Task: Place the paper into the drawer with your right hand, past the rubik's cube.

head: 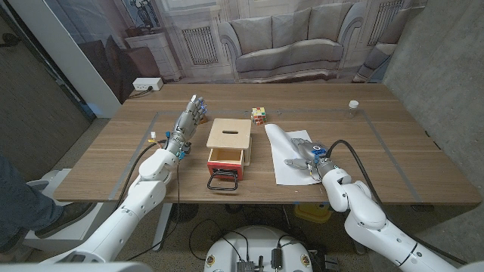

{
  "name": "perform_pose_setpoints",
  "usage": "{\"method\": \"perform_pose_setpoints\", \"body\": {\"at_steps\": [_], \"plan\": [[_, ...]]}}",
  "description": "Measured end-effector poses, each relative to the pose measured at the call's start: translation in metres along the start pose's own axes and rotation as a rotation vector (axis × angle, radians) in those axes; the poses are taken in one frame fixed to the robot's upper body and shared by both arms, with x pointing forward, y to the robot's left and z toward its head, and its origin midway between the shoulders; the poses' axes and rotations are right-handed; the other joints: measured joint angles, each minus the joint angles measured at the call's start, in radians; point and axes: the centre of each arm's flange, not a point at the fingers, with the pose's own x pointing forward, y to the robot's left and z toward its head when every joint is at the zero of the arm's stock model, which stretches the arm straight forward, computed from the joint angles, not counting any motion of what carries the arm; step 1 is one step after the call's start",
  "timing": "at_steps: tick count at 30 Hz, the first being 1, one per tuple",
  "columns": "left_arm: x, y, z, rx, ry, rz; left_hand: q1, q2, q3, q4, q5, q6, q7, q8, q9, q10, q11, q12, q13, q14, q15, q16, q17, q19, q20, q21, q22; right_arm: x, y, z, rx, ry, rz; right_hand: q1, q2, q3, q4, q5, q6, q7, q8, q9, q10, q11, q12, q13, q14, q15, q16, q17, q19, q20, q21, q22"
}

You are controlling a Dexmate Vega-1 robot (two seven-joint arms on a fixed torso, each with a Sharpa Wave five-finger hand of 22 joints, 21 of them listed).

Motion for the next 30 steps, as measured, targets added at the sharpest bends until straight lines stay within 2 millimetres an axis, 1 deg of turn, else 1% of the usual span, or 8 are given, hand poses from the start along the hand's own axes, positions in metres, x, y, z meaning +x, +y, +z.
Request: {"method": "perform_pose_setpoints", "body": {"at_steps": [7,10,12,17,19,22,26,30], "plan": [[-0.0017,-0.0014,-0.0008,-0.001,0.001,0.002,0.000,0.000,-0.001,-0.001,0.000,0.000,0.000,0.000,0.000,0.000,0.000,0.000,0.000,0.000,0.000,0.000,0.000,0.000,0.000,0.000,0.000,0.0002,-0.0008,-0.0004,-0.012,-0.001,-0.009,0.058,-0.001,0.005,-0.004,0.000,0.053,-0.018,0.009,0.005,0.058,-0.015,0.015,0.000,0.052,-0.002,0.012,0.002,0.049,-0.049,-0.002,0.001],[-0.0024,-0.0017,-0.0008,-0.002,-0.001,0.004,-0.007,0.007,-0.003,-0.003,0.000,0.000,0.000,0.000,0.000,0.000,0.000,0.000,0.000,0.000,0.000,0.000,0.000,0.000,0.000,0.000,0.000,0.0003,-0.0015,-0.0006,-0.020,-0.001,-0.016,0.075,0.005,0.006,0.000,-0.004,0.080,-0.023,0.018,0.005,0.083,-0.022,0.023,0.000,0.073,-0.002,0.016,0.003,0.064,-0.065,-0.002,0.001],[-0.0028,-0.0019,-0.0009,-0.002,-0.001,0.005,-0.007,0.007,-0.003,-0.003,0.000,0.000,0.000,0.000,0.000,0.000,0.000,0.000,0.000,0.000,0.000,0.000,0.000,0.000,0.000,0.000,0.000,0.0003,-0.0019,-0.0005,-0.023,-0.002,-0.019,0.089,0.014,0.005,0.010,-0.008,0.100,-0.032,0.021,0.005,0.103,-0.028,0.027,0.000,0.092,-0.003,0.020,0.006,0.074,-0.073,-0.002,0.001],[-0.0034,-0.0020,-0.0009,-0.004,-0.004,0.007,-0.007,0.007,-0.003,-0.003,0.000,0.000,0.000,0.000,0.000,0.000,0.000,0.000,0.000,0.000,0.000,0.000,0.000,0.000,0.000,0.000,0.000,0.0003,-0.0034,-0.0005,-0.032,-0.004,-0.031,0.114,0.039,0.006,0.012,-0.020,0.146,-0.042,0.029,0.005,0.154,-0.033,0.039,0.000,0.126,-0.006,0.028,0.007,0.111,-0.075,-0.004,0.003],[-0.0034,-0.0023,-0.0009,-0.005,-0.005,0.008,-0.007,0.007,-0.003,-0.003,0.000,0.000,0.000,0.000,0.000,0.000,0.000,0.000,0.000,0.000,0.000,0.000,0.000,0.000,0.000,0.000,0.000,0.0001,-0.0041,-0.0004,-0.036,-0.007,-0.037,0.114,0.039,0.006,0.012,-0.020,0.146,-0.042,0.029,0.005,0.159,-0.038,0.042,0.000,0.134,-0.004,0.028,0.007,0.114,-0.078,-0.004,0.003],[-0.0034,-0.0026,-0.0011,-0.007,-0.006,0.008,-0.007,0.007,-0.003,-0.003,0.000,0.000,0.000,0.000,0.000,0.000,0.000,0.000,0.000,0.000,0.000,0.000,0.000,0.000,0.000,0.000,0.000,-0.0006,-0.0051,-0.0008,-0.039,-0.008,-0.043,0.119,0.042,0.010,0.016,-0.021,0.146,-0.042,0.029,0.005,0.164,-0.032,0.042,0.000,0.140,-0.006,0.028,0.007,0.119,-0.073,-0.004,0.003],[-0.0035,-0.0028,-0.0017,-0.007,-0.005,0.008,-0.004,0.009,-0.003,-0.003,0.000,0.006,-0.006,0.000,0.000,0.002,-0.002,0.000,0.000,0.000,0.000,0.000,0.000,0.000,0.000,0.000,0.000,-0.0016,-0.0075,-0.0003,-0.041,-0.011,-0.051,0.120,0.042,0.010,0.016,-0.023,0.146,-0.042,0.029,0.005,0.168,-0.036,0.042,0.000,0.144,-0.003,0.028,0.007,0.125,-0.078,-0.004,0.003],[-0.0020,-0.0028,-0.0012,-0.007,-0.006,0.007,-0.004,0.009,-0.010,-0.002,0.000,0.006,-0.006,0.000,0.000,0.002,-0.002,0.000,0.000,0.000,0.000,0.000,0.000,0.000,0.000,0.000,0.000,-0.0021,-0.0086,0.0001,-0.042,-0.013,-0.054,0.131,0.041,0.010,0.016,-0.024,0.151,-0.037,0.029,0.005,0.173,-0.031,0.042,0.000,0.149,-0.008,0.028,0.007,0.125,-0.078,-0.004,0.003]]}}
